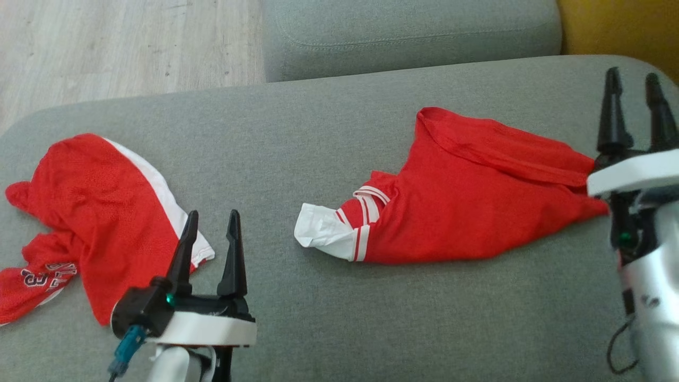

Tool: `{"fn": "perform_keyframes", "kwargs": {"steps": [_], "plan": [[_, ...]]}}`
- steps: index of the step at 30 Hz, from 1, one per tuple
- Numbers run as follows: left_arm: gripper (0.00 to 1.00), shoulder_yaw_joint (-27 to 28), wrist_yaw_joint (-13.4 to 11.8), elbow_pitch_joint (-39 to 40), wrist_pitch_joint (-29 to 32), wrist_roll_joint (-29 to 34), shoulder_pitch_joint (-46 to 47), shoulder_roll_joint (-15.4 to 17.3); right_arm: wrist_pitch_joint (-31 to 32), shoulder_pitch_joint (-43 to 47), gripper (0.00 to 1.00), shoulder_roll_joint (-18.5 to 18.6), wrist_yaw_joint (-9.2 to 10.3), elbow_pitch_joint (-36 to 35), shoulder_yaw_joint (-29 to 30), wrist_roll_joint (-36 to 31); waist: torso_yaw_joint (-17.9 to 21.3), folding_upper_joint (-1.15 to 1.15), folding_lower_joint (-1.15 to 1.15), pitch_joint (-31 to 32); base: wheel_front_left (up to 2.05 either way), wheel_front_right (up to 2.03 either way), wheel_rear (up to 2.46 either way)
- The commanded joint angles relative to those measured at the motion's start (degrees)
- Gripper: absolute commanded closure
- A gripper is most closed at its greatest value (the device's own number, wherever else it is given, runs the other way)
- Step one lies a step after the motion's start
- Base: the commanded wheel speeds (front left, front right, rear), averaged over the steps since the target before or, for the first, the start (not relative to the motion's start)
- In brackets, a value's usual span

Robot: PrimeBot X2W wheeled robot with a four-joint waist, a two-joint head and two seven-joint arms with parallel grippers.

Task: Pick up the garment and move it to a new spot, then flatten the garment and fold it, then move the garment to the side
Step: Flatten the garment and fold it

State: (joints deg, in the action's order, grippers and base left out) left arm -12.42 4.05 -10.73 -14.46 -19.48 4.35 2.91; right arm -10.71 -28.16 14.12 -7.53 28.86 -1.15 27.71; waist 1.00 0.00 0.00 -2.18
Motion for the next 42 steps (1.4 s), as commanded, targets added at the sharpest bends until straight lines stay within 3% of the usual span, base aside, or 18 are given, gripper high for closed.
{"fn": "perform_keyframes", "kwargs": {"steps": [1, 9, 15, 20, 26, 35, 42], "plan": [[0.0, 2.4, -0.2, 2.3, -0.5, 0.4, 2.7, 0.0, -0.6, 1.2, 0.0, -0.7, 0.04, -5.0, -1.5, -1.5, -0.1, 0.0, 0.0, 0.1, 0.0, 0.0, 0.0], [0.0, 2.3, -0.2, 3.3, -0.5, 0.4, 2.6, 0.0, -1.3, 12.6, 0.0, -6.4, 0.04, -16.5, -5.0, -6.0, -1.1, 0.0, 0.0, -0.1, 0.0, 0.0, 0.0], [0.0, 1.5, 0.0, 3.2, -0.5, 0.7, 2.7, 0.0, -0.8, 17.5, 0.0, -8.9, 0.04, -18.2, -7.1, -8.9, -2.7, 0.0, 0.0, -0.8, 0.0, 0.0, 0.0], [0.0, 0.9, -0.1, 2.9, -0.5, 0.3, 3.3, 0.0, 2.8, 15.1, 0.0, -8.1, 0.04, -17.8, -9.9, -11.1, -4.9, 0.0, 0.0, -1.9, 0.0, 0.0, 0.0], [0.0, -0.8, -0.4, 2.4, -0.5, -0.7, 4.1, 0.0, 9.5, 9.5, 0.0, -7.2, 0.04, -12.2, -14.3, -14.6, -8.6, 0.0, 0.0, -3.7, 0.0, 0.0, 0.0], [0.0, -2.7, -1.0, 1.7, -0.5, -2.4, 5.3, 0.0, 24.2, -2.6, 0.0, -4.1, 0.04, 3.7, -20.1, -17.1, -13.8, 0.0, 0.0, -4.6, 0.0, 0.0, 0.0], [0.0, -3.1, -1.5, 1.6, -0.5, -3.1, 4.9, 0.0, 34.4, -6.2, 0.0, -3.2, 0.04, 11.8, -24.0, -14.2, -16.0, 0.0, 0.0, -4.4, 0.0, 0.0, 0.0]]}}
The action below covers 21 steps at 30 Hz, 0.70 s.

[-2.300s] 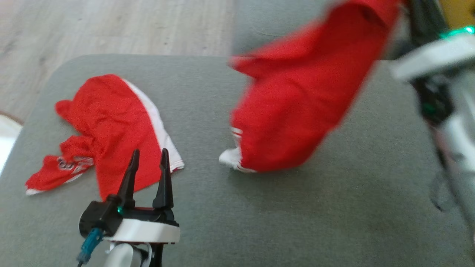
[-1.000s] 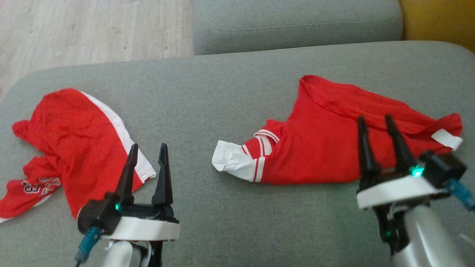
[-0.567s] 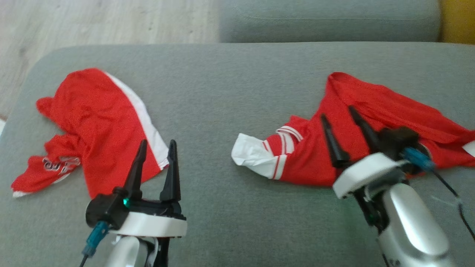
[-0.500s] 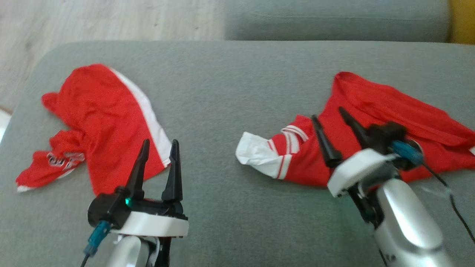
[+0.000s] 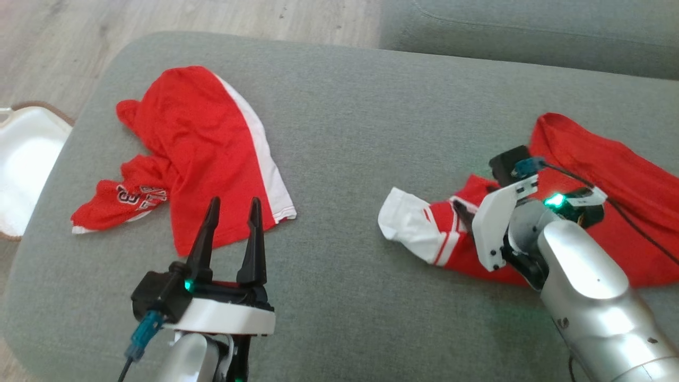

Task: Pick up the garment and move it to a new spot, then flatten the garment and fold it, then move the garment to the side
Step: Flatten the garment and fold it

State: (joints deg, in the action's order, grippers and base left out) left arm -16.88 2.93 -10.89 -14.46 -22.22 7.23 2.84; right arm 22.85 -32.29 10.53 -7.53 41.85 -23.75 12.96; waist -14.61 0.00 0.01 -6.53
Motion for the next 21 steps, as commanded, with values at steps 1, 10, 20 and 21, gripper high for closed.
{"fn": "perform_keyframes", "kwargs": {"steps": [1, 10, 20, 21], "plan": [[0.0, 1.3, -0.4, 1.8, -0.5, -0.4, 1.9, 0.0, 2.1, -2.4, 0.0, 0.8, 0.04, -0.5, -2.3, 0.8, -0.6, 0.0, -0.01, -0.1, 0.0, 0.0, 0.0], [0.0, 0.9, -0.6, 2.2, -0.5, -0.7, 2.5, 0.0, 2.9, -6.0, 1.0, 2.3, 0.04, 0.9, -3.4, 4.1, -1.4, 0.0, -0.01, -1.4, 0.0, 0.0, 0.0], [0.0, 0.1, -0.8, 2.8, -0.5, -1.3, 3.9, 0.0, -15.2, -18.2, 1.0, 0.0, 0.04, 3.5, 6.8, 0.4, -2.3, 0.0, -0.01, -4.3, 0.0, 0.0, 0.0], [0.0, -0.1, -0.8, 2.8, -0.5, -1.4, 4.0, 0.0, -17.1, -19.6, 1.0, -0.4, 0.04, 4.4, 8.2, -0.5, -2.5, 0.0, -0.01, -4.5, 0.0, 0.0, 0.0]]}}
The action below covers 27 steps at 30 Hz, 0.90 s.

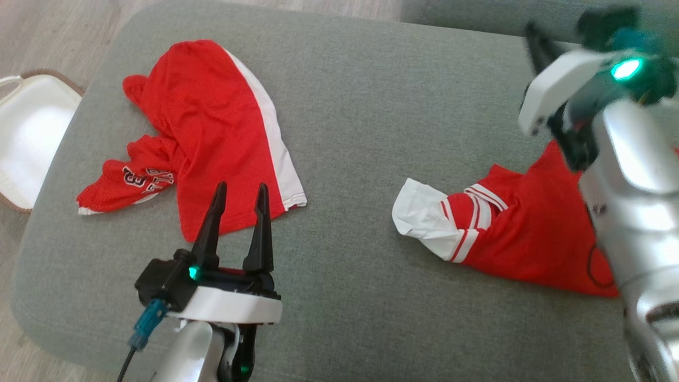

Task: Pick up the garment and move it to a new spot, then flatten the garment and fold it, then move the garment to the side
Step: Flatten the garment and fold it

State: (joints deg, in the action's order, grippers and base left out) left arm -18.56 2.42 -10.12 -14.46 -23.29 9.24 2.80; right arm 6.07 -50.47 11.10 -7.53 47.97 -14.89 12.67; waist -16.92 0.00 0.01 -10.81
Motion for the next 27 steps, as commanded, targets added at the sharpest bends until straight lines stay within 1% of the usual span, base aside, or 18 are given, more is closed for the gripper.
{"fn": "perform_keyframes", "kwargs": {"steps": [1, 4, 7, 12, 16, 17, 18, 23, 25, 26, 27], "plan": [[0.0, 1.5, -0.3, 2.0, -0.5, -0.4, 2.2, 0.1, -2.1, -2.7, 1.0, -1.4, 0.04, -0.7, 0.5, -1.1, -0.3, 0.0, -0.01, -0.3, 0.0, 0.0, 0.0], [0.0, 1.4, -0.5, 2.0, -0.5, -0.4, 2.3, 0.1, -6.4, -5.8, 1.0, -2.8, 0.04, 2.8, 2.9, -3.6, -0.4, 0.0, -0.01, -0.1, 0.0, 0.0, 0.0], [0.0, 2.2, -0.7, 2.4, -0.5, -0.2, 2.2, 0.1, -10.6, -7.4, 1.0, -4.2, 0.04, 5.2, 4.5, -4.5, 0.5, 0.0, -0.01, 0.5, 0.0, 0.0, 0.0], [0.0, 3.7, -0.3, 2.8, -0.5, 1.0, 1.9, 0.1, -17.3, -5.4, 1.0, -5.3, 0.04, 6.4, 2.9, -4.0, 3.9, 0.0, -0.01, 2.2, 0.0, 0.0, 0.0], [0.0, 5.0, 0.1, 2.9, -0.5, 2.0, 1.5, 0.1, -19.9, -0.5, 1.0, -5.1, 0.04, 4.6, 0.7, -2.5, 7.4, 0.0, -0.01, 4.0, 0.0, 0.0, 0.0], [0.0, 5.3, 0.2, 2.9, -0.5, 2.2, 1.4, 0.1, -20.2, 1.0, 0.63, -4.8, 0.04, 3.7, 0.4, -2.2, 8.3, 0.0, -0.01, 4.5, 0.0, 0.0, 0.0], [0.0, 5.6, 0.3, 2.8, -0.5, 2.4, 1.2, 0.1, -20.5, 2.7, 0.0, -4.6, 0.04, 2.6, 0.5, -1.8, 9.1, 0.0, -0.01, 5.0, 0.0, 0.0, 0.0], [0.0, 6.7, 0.8, 2.8, -0.5, 3.3, 0.1, 0.1, -21.0, 13.0, 0.0, -3.9, 0.04, -4.7, 0.7, -1.1, 13.5, 0.0, -0.01, 7.2, 0.0, 0.0, 0.0], [0.0, 7.0, 0.9, 2.8, -0.5, 3.5, -0.4, 0.1, -21.0, 17.8, 0.0, -3.8, 0.04, -8.5, 2.2, -1.5, 14.9, 0.0, -0.01, 7.8, 0.0, 0.0, 0.0], [0.0, 7.1, 0.9, 2.8, -0.5, 3.5, -1.0, 0.1, -21.0, 22.8, 0.0, -4.2, 0.04, -12.8, 3.8, -2.2, 16.2, 0.0, -0.01, 8.2, 0.0, 0.0, 0.0], [0.0, 7.2, 1.0, 2.8, -0.5, 3.6, -1.3, 0.1, -21.0, 25.4, 0.0, -4.6, 0.04, -14.8, 4.9, -2.6, 16.8, 0.0, -0.01, 8.4, 0.0, 0.0, 0.0]]}}
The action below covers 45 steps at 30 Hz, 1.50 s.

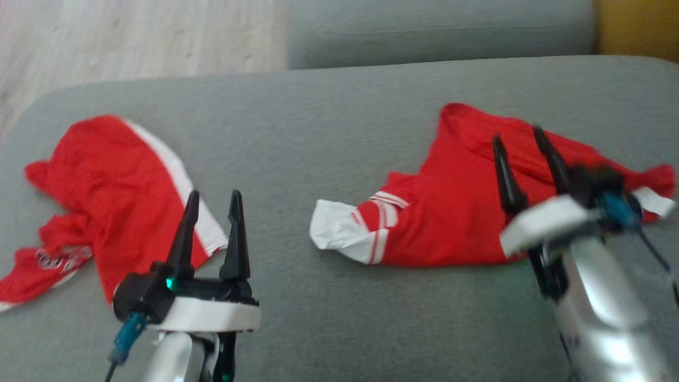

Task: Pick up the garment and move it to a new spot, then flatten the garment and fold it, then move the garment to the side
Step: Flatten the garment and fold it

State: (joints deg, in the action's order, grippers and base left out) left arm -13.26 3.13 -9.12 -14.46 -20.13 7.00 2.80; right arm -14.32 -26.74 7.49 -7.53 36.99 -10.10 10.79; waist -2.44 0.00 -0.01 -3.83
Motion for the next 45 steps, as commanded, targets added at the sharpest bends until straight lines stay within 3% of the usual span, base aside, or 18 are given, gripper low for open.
{"fn": "perform_keyframes", "kwargs": {"steps": [1, 6, 11, 21, 27, 35, 45], "plan": [[0.0, 1.9, 0.3, 1.8, -0.5, 0.5, 0.9, 0.1, -0.7, 1.6, 0.0, -1.0, 0.04, -3.8, 0.1, -0.7, 2.3, 0.0, 0.01, 1.4, 0.0, 0.0, 0.0], [0.0, 1.8, 0.4, 1.8, -0.5, 0.8, -0.3, 0.1, -0.7, 12.1, 0.0, -3.0, 0.04, -11.7, 4.7, -3.4, 4.2, 0.0, 0.01, 1.3, 0.0, 0.0, 0.0], [0.0, 1.4, 0.7, 1.8, -0.5, 1.0, -0.5, 0.1, 0.5, 17.0, 0.0, -4.2, 0.04, -16.6, 6.9, -4.6, 4.7, 0.0, 0.01, 0.6, 0.0, 0.0, 0.0], [0.0, -0.3, 1.2, 2.1, -0.5, 1.3, 2.8, 0.1, 7.5, 11.4, 0.0, -4.5, 0.04, -20.9, 11.9, -9.2, 1.6, 0.0, 0.01, -4.5, 0.0, 0.0, 0.0], [0.0, -2.7, 1.2, 1.8, -0.5, 0.3, 5.8, 0.1, 18.0, -0.7, 0.0, -2.2, 0.04, -14.3, 14.0, -12.8, -3.2, 0.0, 0.01, -9.6, 0.0, 0.0, 0.0], [0.0, -6.3, 0.6, 1.5, -0.5, -1.3, 8.9, 0.1, 27.8, -14.7, 0.0, 3.1, 0.04, 1.5, 12.2, -9.8, -10.4, 0.0, 0.01, -15.0, 0.0, 0.0, 0.0], [0.0, -8.8, -0.3, 2.1, -0.5, -2.9, 10.8, 0.1, 29.2, -24.1, 0.0, 8.4, 0.04, 15.9, 8.8, -8.4, -15.0, 0.0, 0.01, -18.0, 0.0, 0.0, 0.0]]}}
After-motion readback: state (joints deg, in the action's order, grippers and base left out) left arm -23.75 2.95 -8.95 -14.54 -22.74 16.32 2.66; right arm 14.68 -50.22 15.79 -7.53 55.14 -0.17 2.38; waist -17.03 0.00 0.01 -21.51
